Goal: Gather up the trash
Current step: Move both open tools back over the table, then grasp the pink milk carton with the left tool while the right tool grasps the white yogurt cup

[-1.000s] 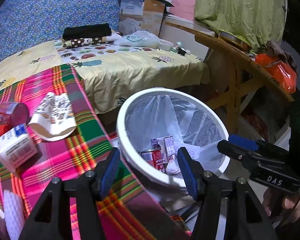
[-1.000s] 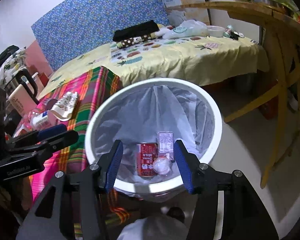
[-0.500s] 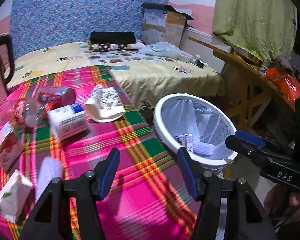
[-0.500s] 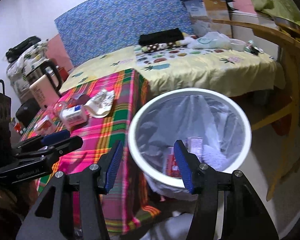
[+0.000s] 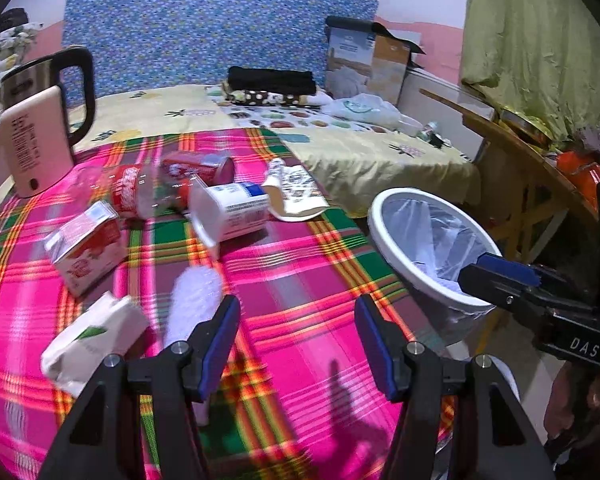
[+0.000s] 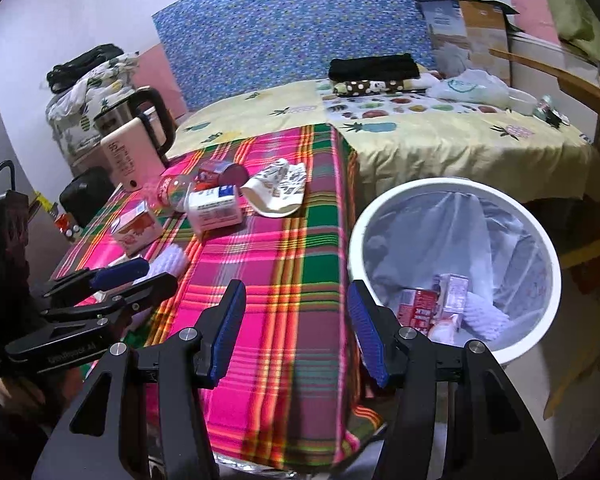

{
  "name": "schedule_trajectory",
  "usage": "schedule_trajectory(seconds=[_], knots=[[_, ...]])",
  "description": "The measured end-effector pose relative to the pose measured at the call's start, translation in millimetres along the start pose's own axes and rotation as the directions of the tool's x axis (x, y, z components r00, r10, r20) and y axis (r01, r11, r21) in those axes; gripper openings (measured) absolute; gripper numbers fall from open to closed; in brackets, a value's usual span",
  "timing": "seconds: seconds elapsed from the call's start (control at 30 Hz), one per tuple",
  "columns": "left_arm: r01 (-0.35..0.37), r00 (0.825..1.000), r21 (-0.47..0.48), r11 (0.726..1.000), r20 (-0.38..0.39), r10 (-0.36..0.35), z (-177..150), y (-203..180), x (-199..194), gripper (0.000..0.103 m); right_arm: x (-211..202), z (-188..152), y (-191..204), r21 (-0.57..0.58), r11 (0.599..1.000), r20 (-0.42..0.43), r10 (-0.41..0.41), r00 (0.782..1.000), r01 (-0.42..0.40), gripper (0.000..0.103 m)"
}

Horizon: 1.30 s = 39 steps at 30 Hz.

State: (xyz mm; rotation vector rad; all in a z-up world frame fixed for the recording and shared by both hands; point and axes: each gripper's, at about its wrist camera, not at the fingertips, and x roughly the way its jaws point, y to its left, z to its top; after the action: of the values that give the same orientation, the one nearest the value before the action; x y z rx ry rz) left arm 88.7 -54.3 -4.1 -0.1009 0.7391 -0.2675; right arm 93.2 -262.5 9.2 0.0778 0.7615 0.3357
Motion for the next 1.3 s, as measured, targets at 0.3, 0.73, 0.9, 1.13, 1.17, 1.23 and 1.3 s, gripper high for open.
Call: schedule_trajectory(seconds=[0.3, 0.73, 0.9, 1.13, 1.17, 1.23, 1.3], knots=[[-0.061, 0.998, -0.050, 0.997, 0.008, 0.061, -12.9, 30.4, -17.5, 0.061, 6.8, -3.2, 22.9, -0.034, 0.999, -0.019, 0.034, 0.999, -0.035, 0.054], [-0.151, 0.987, -0.121, 0.981, 0.038, 0.157, -10.2, 77.1, -36.9, 0.061, 21.0, 6.5, 52.5, -0.075, 0.995, -0.027, 0.072, 0.997, -0.073, 0.051], [-0.197, 0.978, -0.144, 0.970, 0.037, 0.205, -3.3, 98.7, -36.7, 0.061, 29.7, 12.2, 62.9, -0.095, 0.992, -0.031, 0.075, 0.997, -0.078, 0.049], [-0.251, 0.966, -0.158, 0.955, 0.026, 0.259, 11.5, 137.3, -25.5, 0.065, 43.3, 22.8, 75.7, -0.121, 0.989, -0.037, 0.083, 0.996, -0.087, 0.048], [-0.256, 0.964, -0.157, 0.954, 0.025, 0.263, 13.1, 142.4, -22.5, 0.066, 44.9, 24.1, 77.2, -0.124, 0.988, -0.037, 0.084, 0.996, -0.088, 0.048], [-0.251, 0.966, -0.148, 0.957, 0.019, 0.257, 16.4, 149.3, -16.2, 0.068, 50.2, 27.7, 80.6, -0.131, 0.988, -0.040, 0.083, 0.996, -0.088, 0.048], [-0.248, 0.968, -0.133, 0.960, 0.010, 0.251, 18.8, 155.7, -7.9, 0.069, 54.5, 30.0, 82.4, -0.136, 0.987, -0.041, 0.083, 0.996, -0.088, 0.048]])
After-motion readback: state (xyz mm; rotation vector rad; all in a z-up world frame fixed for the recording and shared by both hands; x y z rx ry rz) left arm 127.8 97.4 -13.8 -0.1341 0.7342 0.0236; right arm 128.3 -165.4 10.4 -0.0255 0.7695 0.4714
